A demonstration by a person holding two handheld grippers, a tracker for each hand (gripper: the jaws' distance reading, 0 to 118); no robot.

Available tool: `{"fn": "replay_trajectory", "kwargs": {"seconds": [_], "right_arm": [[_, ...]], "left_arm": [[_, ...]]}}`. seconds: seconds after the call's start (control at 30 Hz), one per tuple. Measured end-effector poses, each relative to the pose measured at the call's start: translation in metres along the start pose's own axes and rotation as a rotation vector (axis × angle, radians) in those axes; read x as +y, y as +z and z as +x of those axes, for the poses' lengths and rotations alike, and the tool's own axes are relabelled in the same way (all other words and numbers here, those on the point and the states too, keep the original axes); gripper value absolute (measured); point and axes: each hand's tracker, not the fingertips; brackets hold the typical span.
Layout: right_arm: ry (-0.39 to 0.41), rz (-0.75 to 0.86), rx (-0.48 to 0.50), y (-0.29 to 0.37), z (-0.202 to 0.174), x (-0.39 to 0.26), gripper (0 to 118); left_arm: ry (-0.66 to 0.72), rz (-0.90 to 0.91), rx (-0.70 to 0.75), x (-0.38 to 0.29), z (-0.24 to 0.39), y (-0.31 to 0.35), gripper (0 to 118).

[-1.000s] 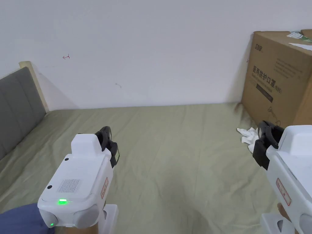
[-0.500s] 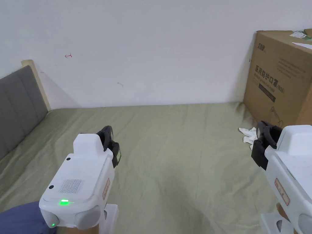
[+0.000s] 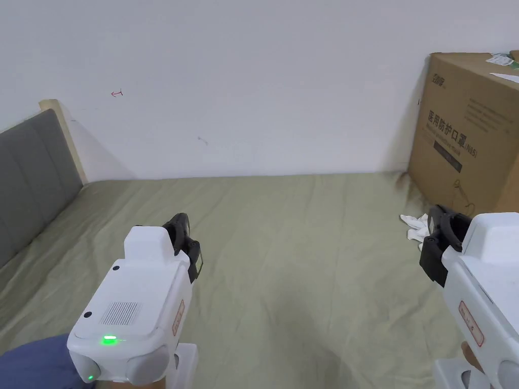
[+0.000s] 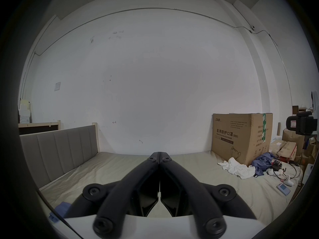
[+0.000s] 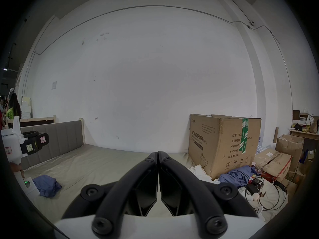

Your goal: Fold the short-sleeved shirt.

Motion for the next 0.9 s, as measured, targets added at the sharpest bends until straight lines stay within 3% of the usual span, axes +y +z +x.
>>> {"fn": "replay_trajectory", "kwargs": {"seconds": [0.63,0.7,0.73,0.8,0.9], "right_arm": [[0.004,0.001,0.002,0.0024,-0.0037,0.0036,4],[0.002,-0.004,0.006,0.0021,-0.0026,0.0029,26],[0.0,-0.003,0.003,0.002,-0.0015,0.0019,53],[-0.002,-0.004,0.011,0.0021,-0.0007,0.002,95],[-0.01,0.002,0.012,0.0,0.0034,-0.0012,106]], "left_arm": [[-0.002,0.009,0.009,-0.0005,-0.0006,0.0022,4],[0.007,0.011,0.014,-0.001,-0.0017,0.0026,19],[0.011,0.012,0.019,-0.0011,-0.0023,0.0027,39],[0.017,0.013,0.021,-0.0005,-0.0031,0.0034,73],[0.003,0.028,0.02,-0.0011,-0.0025,0.0053,90]]}}
